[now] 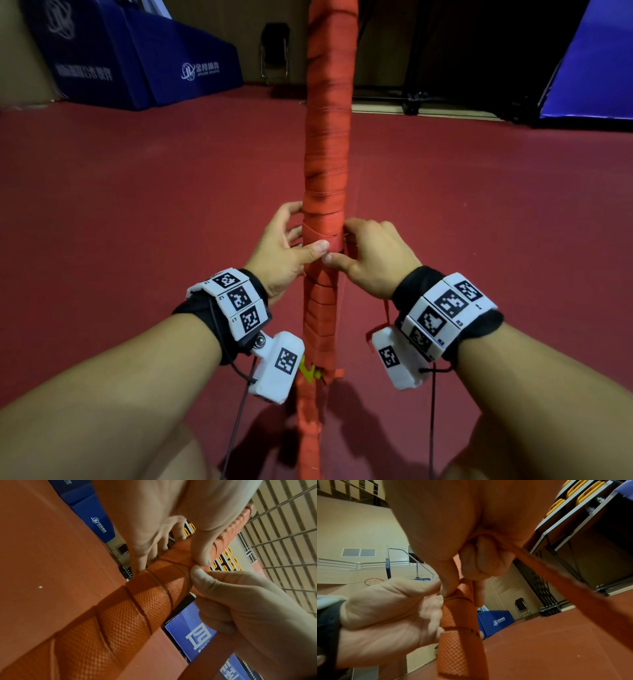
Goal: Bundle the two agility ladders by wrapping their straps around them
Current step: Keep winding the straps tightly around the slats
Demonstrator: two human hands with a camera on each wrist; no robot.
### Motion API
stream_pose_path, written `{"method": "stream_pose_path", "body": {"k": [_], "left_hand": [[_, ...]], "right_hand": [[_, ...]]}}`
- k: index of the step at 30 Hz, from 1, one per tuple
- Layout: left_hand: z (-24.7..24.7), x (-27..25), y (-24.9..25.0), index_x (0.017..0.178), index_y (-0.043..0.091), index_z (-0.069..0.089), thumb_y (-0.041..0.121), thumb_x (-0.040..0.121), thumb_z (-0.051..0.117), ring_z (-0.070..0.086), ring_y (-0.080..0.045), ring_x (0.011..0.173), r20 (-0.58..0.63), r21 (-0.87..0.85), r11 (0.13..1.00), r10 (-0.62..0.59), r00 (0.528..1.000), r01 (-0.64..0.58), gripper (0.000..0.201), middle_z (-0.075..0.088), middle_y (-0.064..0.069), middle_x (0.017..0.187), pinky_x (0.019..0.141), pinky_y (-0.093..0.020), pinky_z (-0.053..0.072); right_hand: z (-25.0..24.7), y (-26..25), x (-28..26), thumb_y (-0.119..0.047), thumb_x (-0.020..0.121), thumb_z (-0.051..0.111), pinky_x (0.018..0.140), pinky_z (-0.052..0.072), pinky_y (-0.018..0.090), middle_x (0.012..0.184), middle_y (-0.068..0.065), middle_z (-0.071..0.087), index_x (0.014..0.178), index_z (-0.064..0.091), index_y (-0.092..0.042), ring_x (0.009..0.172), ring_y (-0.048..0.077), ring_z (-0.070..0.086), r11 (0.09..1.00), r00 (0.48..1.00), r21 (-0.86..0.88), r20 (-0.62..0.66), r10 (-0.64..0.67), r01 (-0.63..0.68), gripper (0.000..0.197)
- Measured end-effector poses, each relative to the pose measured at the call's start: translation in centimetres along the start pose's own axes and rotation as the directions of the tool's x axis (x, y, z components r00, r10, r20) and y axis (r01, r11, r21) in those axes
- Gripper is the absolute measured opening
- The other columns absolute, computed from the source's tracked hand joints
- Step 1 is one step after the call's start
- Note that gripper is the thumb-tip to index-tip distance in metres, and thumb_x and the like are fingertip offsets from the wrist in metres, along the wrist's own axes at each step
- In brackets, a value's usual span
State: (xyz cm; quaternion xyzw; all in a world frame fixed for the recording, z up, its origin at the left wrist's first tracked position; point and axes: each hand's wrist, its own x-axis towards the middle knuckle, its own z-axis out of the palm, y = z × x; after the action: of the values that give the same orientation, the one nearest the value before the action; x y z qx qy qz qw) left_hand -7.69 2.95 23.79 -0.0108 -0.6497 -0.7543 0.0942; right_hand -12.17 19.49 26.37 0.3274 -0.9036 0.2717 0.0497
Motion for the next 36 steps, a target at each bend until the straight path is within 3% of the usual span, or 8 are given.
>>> {"method": "stream_pose_path", "body": {"k": [4,8,12,18,22,26,31,36], "left_hand": [[-0.1,0.2,-0.2,0.120,0.023,0.056,0.003,0.068,0.085,0.067,-0.025,0.108,-0.099,0.081,0.996,0.040,0.994,-0.032,0.063,0.069,-0.010,0.115,0.094,-0.049,0.055],[-0.2,0.3,-0.4,0.113,0.008,0.063,-0.011,0.072,0.083,0.072,-0.009,0.074,-0.173,0.146,0.986,0.106,0.979,-0.081,0.049,0.073,-0.004,0.092,0.070,-0.026,0.058],[-0.2,0.4,-0.7,0.110,0.015,0.059,-0.004,0.065,0.090,0.070,-0.006,0.077,-0.202,0.212,0.970,0.165,0.965,-0.121,0.058,0.072,-0.008,0.103,0.072,-0.023,0.056],[0.0,0.3,-0.7,0.112,0.019,0.053,0.003,0.065,0.092,0.073,-0.012,0.090,-0.176,0.256,0.959,0.172,0.969,-0.124,0.063,0.073,0.000,0.102,0.084,-0.036,0.060],[1.1,0.0,-0.2,0.119,0.029,0.048,0.032,0.055,0.090,0.072,-0.025,0.101,-0.176,0.233,0.968,0.141,0.974,-0.098,0.076,0.072,-0.006,0.109,0.089,-0.042,0.058],[1.0,0.0,0.1,0.117,0.020,0.044,0.009,0.060,0.073,0.063,-0.026,0.082,-0.148,0.121,0.992,0.041,0.988,-0.023,0.065,0.063,-0.013,0.096,0.063,-0.035,0.055],[0.6,-0.3,0.3,0.108,0.024,0.053,-0.016,0.086,0.064,0.069,-0.018,0.083,-0.074,0.119,0.993,0.004,0.997,0.005,0.047,0.069,-0.003,0.097,0.069,-0.035,0.060],[0.4,-0.2,0.3,0.111,0.022,0.055,-0.015,0.084,0.068,0.069,-0.016,0.083,-0.080,0.137,0.990,0.030,0.996,-0.019,0.047,0.070,-0.004,0.100,0.068,-0.038,0.060]], "right_hand": [[-0.1,0.3,0.3,-0.054,0.084,0.071,0.070,0.048,0.031,0.075,0.000,0.067,0.084,0.070,-0.020,0.074,0.021,0.061,0.995,0.995,-0.035,0.034,0.095,-0.094,0.034],[0.8,0.2,0.4,-0.055,0.085,0.065,0.077,0.054,0.039,0.079,0.010,0.069,0.063,0.045,-0.024,0.084,0.035,0.066,0.989,0.991,-0.076,0.022,0.132,-0.130,0.042],[1.2,-1.0,0.0,-0.042,0.084,0.059,0.069,0.040,0.033,0.081,0.017,0.062,0.064,0.038,-0.023,0.086,0.043,0.060,0.988,0.995,-0.119,0.001,0.104,-0.103,0.035],[2.2,-1.3,0.0,-0.084,0.054,0.043,0.066,0.048,0.036,0.083,0.009,0.065,0.077,0.049,-0.024,0.080,0.035,0.063,0.989,0.995,-0.119,0.026,0.094,-0.090,0.065],[1.9,-1.2,-0.2,-0.066,0.070,0.065,0.067,0.045,0.036,0.091,0.011,0.067,0.087,0.056,-0.021,0.088,0.039,0.063,0.983,0.989,-0.115,-0.058,0.137,-0.143,0.049],[1.5,-1.0,-0.2,-0.068,0.075,0.064,0.066,0.040,0.035,0.089,0.009,0.068,0.086,0.050,-0.023,0.089,0.040,0.063,0.986,0.988,-0.092,-0.087,0.128,-0.136,0.049],[1.0,-0.7,-0.2,-0.070,0.075,0.059,0.068,0.042,0.035,0.091,0.009,0.068,0.089,0.055,-0.026,0.092,0.041,0.063,0.989,0.986,-0.045,-0.099,0.138,-0.143,0.047],[0.7,-0.6,-0.4,-0.071,0.073,0.070,0.068,0.039,0.033,0.090,0.010,0.068,0.084,0.061,-0.024,0.092,0.039,0.062,0.980,0.976,-0.030,-0.102,0.191,-0.195,0.049]]}}
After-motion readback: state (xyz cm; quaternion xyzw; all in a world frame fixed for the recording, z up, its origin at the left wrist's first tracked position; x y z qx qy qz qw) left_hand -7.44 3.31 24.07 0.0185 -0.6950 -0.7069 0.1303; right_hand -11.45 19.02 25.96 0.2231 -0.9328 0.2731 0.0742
